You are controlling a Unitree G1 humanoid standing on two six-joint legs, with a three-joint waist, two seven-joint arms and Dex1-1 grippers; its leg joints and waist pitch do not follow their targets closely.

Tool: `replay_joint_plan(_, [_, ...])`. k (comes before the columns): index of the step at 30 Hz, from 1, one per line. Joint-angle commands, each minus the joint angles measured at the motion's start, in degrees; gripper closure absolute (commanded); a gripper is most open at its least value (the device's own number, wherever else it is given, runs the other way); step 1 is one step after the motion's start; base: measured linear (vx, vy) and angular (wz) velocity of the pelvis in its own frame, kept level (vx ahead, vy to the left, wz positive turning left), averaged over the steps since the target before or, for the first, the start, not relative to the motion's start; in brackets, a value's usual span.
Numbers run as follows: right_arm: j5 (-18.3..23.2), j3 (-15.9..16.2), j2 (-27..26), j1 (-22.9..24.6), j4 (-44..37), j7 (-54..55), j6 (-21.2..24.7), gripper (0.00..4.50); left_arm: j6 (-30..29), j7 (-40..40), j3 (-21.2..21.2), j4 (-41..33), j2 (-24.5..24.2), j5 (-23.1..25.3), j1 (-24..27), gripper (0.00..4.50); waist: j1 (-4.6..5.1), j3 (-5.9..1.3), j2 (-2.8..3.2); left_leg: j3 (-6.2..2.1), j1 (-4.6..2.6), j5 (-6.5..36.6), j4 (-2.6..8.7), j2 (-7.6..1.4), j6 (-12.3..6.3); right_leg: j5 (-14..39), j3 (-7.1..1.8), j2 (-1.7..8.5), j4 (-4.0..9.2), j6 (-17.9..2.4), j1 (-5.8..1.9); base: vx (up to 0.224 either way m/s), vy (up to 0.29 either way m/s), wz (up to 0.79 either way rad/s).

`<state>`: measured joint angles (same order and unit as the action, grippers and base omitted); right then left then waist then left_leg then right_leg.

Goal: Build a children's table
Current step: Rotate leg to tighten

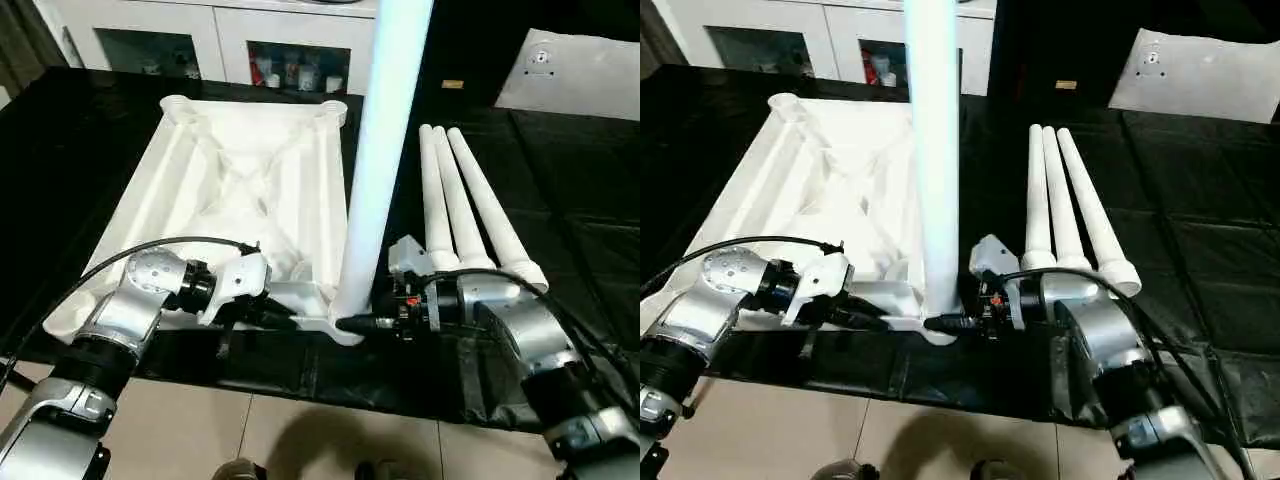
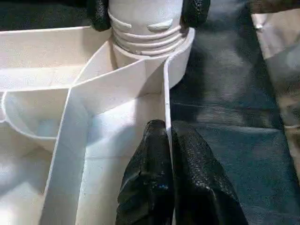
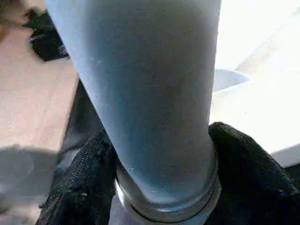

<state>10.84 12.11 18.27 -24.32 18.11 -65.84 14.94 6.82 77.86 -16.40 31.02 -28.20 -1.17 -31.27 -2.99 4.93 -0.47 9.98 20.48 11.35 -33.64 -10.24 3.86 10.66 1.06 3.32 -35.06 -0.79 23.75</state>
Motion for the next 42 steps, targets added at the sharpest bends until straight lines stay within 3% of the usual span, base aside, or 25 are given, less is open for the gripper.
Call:
replay_joint_plan(1, [-0.74,0.26,-4.61,0.96,-2.46,8.91,1.86,1.82,-3.24,-7.15,-1.3,-0.65,2.37,3.87,-0.42,4.5,0.61,-3.27,0.0,-0.25,-0.28,10.25,4.09,-2.62,-2.09,12.59,-2.28,3.91,4.29,-13.79,-2.8,0.0,0.0,0.0])
replay_joint_plan(3, [-2.52,0.28,-7.22,1.62,-2.4,14.56,2.44,1.83,-7.82,-11.8,0.28,-2.02,4.85,3.05,-0.41,4.5,1.32,-2.88,-0.19,-0.58,-0.51,13.83,4.56,-2.51,0.04,21.01,-2.32,3.99,5.09,-11.27,-2.53,0.0,0.0,0.0])
replay_joint_plan(5, [-3.89,0.43,-9.55,2.22,-2.41,18.89,3.14,1.83,-11.59,-15.2,1.3,-3.45,7.03,2.38,-0.33,4.5,1.63,-2.79,-0.03,-0.64,-0.67,14.96,4.59,-2.49,0.73,23.49,-2.42,3.98,5.2,-10.58,-2.32,0.0,0.0,0.0])
replay_joint_plan(6, [-4.56,-0.12,-13.52,2.44,-2.05,24.69,4.51,1.83,-15.51,-19.82,2.07,-4.77,9.52,2.76,-0.38,4.5,1.77,-2.69,0.0,-0.8,-0.7,15.84,4.66,-2.36,0.91,25.41,-2.41,3.93,5.48,-9.91,-2.17,0.0,0.0,0.0])
replay_joint_plan(11, [-5.83,-2.29,-21.82,1.03,-0.59,37.39,6.83,1.83,-22.95,-30.77,4.12,-6.94,14.98,3.92,-1.03,4.5,2.9,-2.83,-0.04,-0.99,-0.47,15.81,4.69,-2.15,0.9,25.6,-2.56,3.77,5.76,-8.92,-1.99,0.0,0.0,0.0])
replay_joint_plan(12, [-6.46,-3.01,-24.55,-0.33,0.3,42.0,7.75,1.83,-25.34,-35.98,5.72,-7.53,17.4,4.49,-1.59,4.5,2.94,-2.94,-0.1,-0.92,-0.42,15.21,4.65,-2.13,0.6,24.35,-2.58,3.69,5.73,-8.88,-2.04,0.0,0.0,0.0])
replay_joint_plan(14, [-6.02,-3.77,-26.24,-1.05,0.45,43.97,7.55,1.83,-26.81,-38.36,6.19,-8.69,18.71,5.38,-1.72,4.5,2.96,-3.21,-0.06,-0.82,-0.27,13.32,4.47,-2.01,0.18,20.45,-2.6,3.64,5.42,-9.72,-2.34,0.0,0.0,0.0])
replay_joint_plan(15, [-6.03,-4.04,-26.54,-1.13,0.29,44.58,7.13,1.83,-27.02,-38.98,6.21,-9.18,19.1,5.74,-1.72,4.5,2.89,-3.28,-0.02,-0.7,-0.28,12.57,4.4,-2.08,-0.14,18.59,-2.69,3.62,5.3,-9.95,-2.31,0.0,0.0,0.0])
replay_joint_plan(16, [-6.47,-4.29,-26.82,-1.05,0.04,45.29,6.62,1.27,-27.49,-39.29,6.09,-9.88,19.39,6.0,-1.62,4.5,2.77,-3.49,-0.04,-0.53,-0.28,10.79,4.21,-2.1,-0.86,14.4,-2.72,3.51,5.03,-10.74,-2.41,0.0,0.0,0.0])
replay_joint_plan(17, [-6.49,-4.26,-26.8,-0.97,-0.07,45.2,6.58,1.13,-27.54,-39.29,6.03,-10.01,19.41,6.03,-1.6,4.5,2.7,-3.6,-0.01,-0.45,-0.21,9.58,4.12,-2.03,-1.18,12.15,-2.7,3.48,4.8,-11.21,-2.56,0.0,0.0,0.0])
replay_joint_plan(20, [-7.59,-4.18,-25.86,0.82,-1.95,44.63,5.81,0.92,-26.86,-38.24,5.08,-11.55,18.79,6.74,-0.98,4.5,2.77,-4.25,0.0,-0.48,0.68,1.22,3.51,-1.77,-4.39,-3.35,-2.38,3.3,3.21,-13.75,-3.72,0.017,-0.001,0.01])
replay_joint_plan(22, [-9.67,-2.98,-23.43,1.84,-2.59,44.76,4.37,0.67,-26.05,-37.61,4.84,-12.24,18.19,6.8,-0.42,4.5,3.18,-4.5,0.2,-0.64,1.01,0.01,3.36,-1.74,-5.53,-6.16,-2.1,3.49,2.92,-14.78,-4.03,0.0,0.0,0.0])
replay_joint_plan(25, [-8.51,-4.23,-22.83,3.05,-3.84,44.75,4.77,0.46,-25.11,-37.28,4.61,-12.66,17.55,7.18,0.06,4.5,3.43,-4.29,0.16,-0.33,0.5,2.83,3.3,-1.89,-6.18,-2.33,-2.24,3.57,3.6,-15.84,-3.74,0.0,0.0,0.0])
replay_joint_plan(26, [-8.21,-5.09,-22.77,3.66,-4.42,45.31,3.8,0.34,-24.52,-37.05,4.62,-12.82,17.31,7.15,0.36,4.5,3.29,-4.22,0.7,-0.42,0.47,3.93,3.41,-2.06,-5.64,0.18,-2.28,3.67,3.7,-15.74,-3.67,0.0,0.0,0.0])
replay_joint_plan(27, [-8.38,-5.78,-22.31,4.36,-5.26,46.06,3.31,0.25,-24.33,-36.96,4.74,-13.06,17.13,6.98,0.7,4.5,3.3,-4.2,0.62,-0.38,0.36,4.53,3.45,-2.17,-5.04,0.85,-2.3,3.53,3.76,-15.51,-3.54,0.0,0.0,0.0])
replay_joint_plan(29, [-7.47,-7.65,-22.24,5.54,-7.27,46.57,3.09,0.2,-23.94,-37.13,4.76,-13.19,16.9,6.78,1.1,4.5,3.17,-4.29,0.79,-0.43,0.32,4.39,3.44,-2.27,-4.68,-0.04,-2.36,3.57,3.6,-15.57,-3.63,0.0,0.0,0.0])
replay_joint_plan(33, [-4.95,-11.31,-21.09,8.76,-13.43,48.06,2.77,0.1,-23.16,-38.6,6.68,-12.48,17.99,4.76,1.1,4.5,2.78,-4.31,0.59,-0.35,0.17,5.06,3.41,-2.22,-4.3,-0.84,-2.41,3.46,3.56,-15.38,-3.67,0.0,0.0,0.0])
replay_joint_plan(35, [-4.34,-11.7,-20.82,9.53,-15.33,47.88,3.33,0.0,-22.59,-38.43,7.24,-12.54,18.28,4.06,0.95,3.95,2.63,-4.4,0.58,-0.42,0.31,4.43,3.41,-2.09,-4.28,-1.21,-2.36,3.42,3.46,-15.05,-3.78,0.0,0.0,0.0])
replay_joint_plan(38, [-4.26,-11.7,-19.74,10.97,-19.41,47.92,8.66,0.0,-21.38,-38.28,8.12,-12.93,18.78,2.74,0.6,3.93,2.5,-4.51,0.45,-0.36,0.3,3.82,3.25,-2.02,-4.7,-2.69,-2.39,3.32,3.32,-15.64,-3.85,0.0,0.0,0.0])
replay_joint_plan(42, [-5.28,-10.98,-18.42,12.05,-21.25,47.7,10.87,0.0,-21.29,-39.12,9.67,-13.31,18.76,1.69,0.12,3.55,2.52,-4.36,0.35,-0.4,0.38,5.77,3.33,-1.96,-4.05,1.8,-2.3,3.47,3.75,-14.63,-3.8,0.0,0.0,0.0])
